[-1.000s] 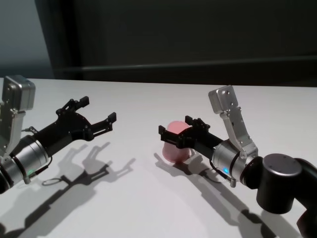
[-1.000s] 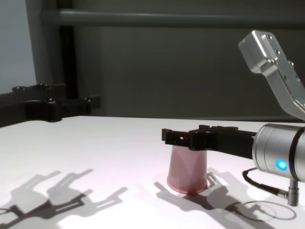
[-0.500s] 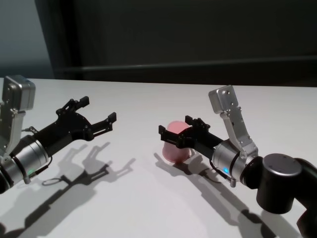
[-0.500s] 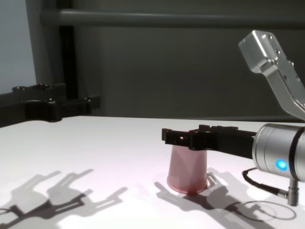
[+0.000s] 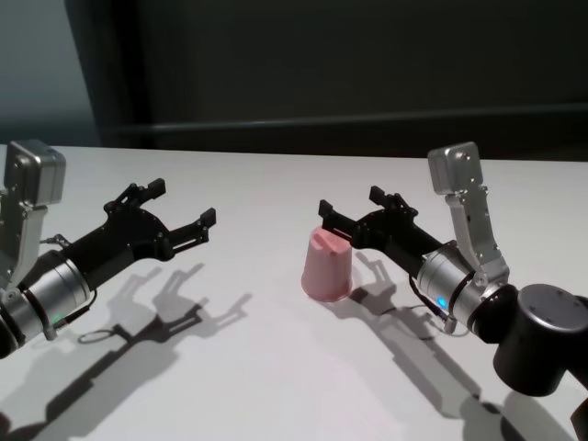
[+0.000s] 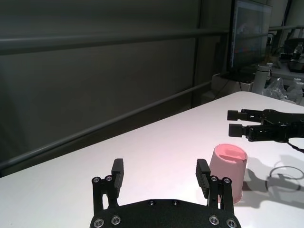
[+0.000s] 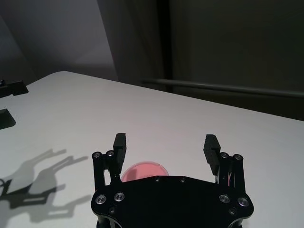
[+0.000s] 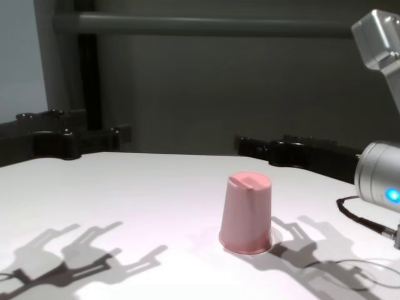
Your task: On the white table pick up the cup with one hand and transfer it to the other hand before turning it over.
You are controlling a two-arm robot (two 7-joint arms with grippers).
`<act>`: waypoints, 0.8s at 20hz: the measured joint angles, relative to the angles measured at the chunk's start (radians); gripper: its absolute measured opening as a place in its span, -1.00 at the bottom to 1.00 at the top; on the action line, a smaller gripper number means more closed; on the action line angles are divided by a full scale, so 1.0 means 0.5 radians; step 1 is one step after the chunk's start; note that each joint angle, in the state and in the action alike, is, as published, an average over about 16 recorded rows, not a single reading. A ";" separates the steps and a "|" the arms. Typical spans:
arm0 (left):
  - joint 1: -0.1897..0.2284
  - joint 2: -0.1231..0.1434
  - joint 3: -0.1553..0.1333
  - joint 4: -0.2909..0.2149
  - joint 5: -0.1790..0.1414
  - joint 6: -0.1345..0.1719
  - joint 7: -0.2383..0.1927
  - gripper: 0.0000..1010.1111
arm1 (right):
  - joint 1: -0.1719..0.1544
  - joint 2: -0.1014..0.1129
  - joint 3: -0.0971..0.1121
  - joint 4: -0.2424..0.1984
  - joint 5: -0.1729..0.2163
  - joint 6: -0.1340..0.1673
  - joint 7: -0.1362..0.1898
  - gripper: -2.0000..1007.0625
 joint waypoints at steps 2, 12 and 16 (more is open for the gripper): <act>0.000 0.000 0.000 0.000 0.000 0.000 0.000 0.98 | -0.029 0.002 0.039 -0.011 0.000 -0.033 -0.007 0.99; 0.000 0.000 0.000 0.000 0.000 0.000 0.000 0.98 | -0.157 0.013 0.211 -0.007 0.002 -0.141 -0.055 0.99; 0.000 0.000 0.000 0.000 0.000 0.000 0.000 0.98 | -0.191 0.014 0.262 0.004 -0.005 -0.164 -0.071 0.99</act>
